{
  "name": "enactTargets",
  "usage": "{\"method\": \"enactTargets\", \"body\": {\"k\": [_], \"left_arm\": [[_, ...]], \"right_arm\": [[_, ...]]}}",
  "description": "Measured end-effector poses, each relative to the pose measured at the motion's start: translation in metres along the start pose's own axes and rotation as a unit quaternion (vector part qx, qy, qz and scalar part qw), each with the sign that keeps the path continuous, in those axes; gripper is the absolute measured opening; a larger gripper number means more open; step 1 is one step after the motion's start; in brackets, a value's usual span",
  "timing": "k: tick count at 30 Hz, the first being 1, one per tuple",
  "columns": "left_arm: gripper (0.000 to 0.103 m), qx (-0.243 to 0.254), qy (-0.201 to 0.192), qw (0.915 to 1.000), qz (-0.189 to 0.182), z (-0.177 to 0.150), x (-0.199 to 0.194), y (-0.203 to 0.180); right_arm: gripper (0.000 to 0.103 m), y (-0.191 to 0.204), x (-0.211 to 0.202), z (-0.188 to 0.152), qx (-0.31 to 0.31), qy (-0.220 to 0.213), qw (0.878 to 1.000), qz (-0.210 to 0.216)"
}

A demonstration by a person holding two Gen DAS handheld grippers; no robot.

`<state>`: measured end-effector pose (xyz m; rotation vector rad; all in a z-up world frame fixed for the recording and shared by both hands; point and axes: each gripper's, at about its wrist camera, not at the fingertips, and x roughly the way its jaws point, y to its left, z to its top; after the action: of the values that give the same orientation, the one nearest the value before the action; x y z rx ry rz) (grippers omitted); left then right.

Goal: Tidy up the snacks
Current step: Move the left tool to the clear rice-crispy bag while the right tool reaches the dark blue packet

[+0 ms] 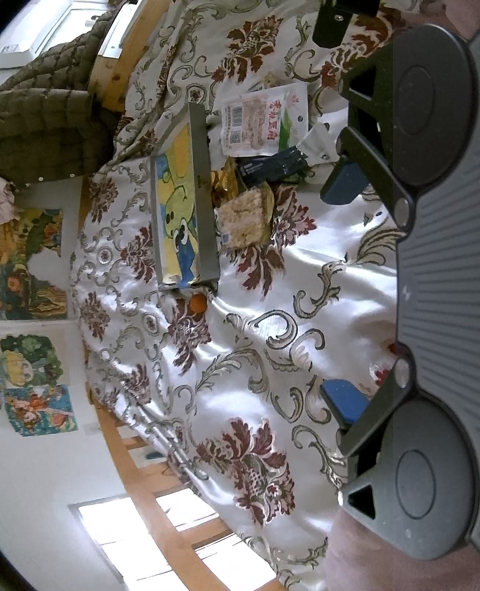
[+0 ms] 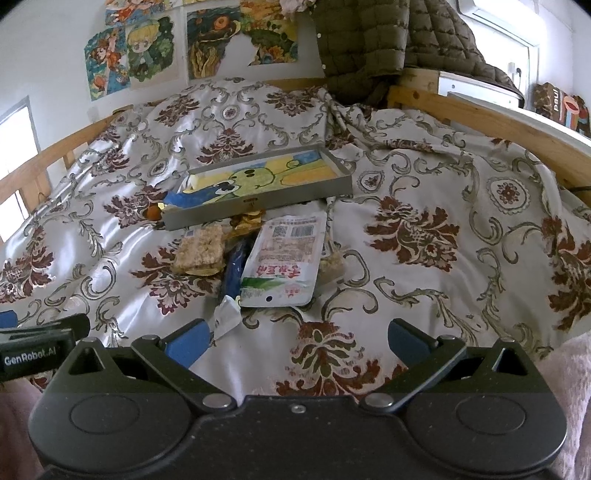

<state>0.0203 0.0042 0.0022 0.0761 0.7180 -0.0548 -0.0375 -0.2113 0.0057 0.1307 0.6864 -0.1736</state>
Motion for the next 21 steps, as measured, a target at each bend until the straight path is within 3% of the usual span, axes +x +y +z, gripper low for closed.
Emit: {"method": "enactTargets", "body": {"k": [15, 21], "left_arm": [[0.103, 0.045, 0.06, 0.996, -0.049, 0.062, 0.078, -0.001], [0.103, 0.025, 0.086, 0.9917, -0.092, 0.098, 0.121, 0.004]], "right_arm": [[0.102, 0.02, 0.065, 0.047, -0.125, 0.023, 0.99, 0.061], [0.102, 0.035, 0.107, 0.059, -0.177, 0.065, 0.973, 0.13]]}}
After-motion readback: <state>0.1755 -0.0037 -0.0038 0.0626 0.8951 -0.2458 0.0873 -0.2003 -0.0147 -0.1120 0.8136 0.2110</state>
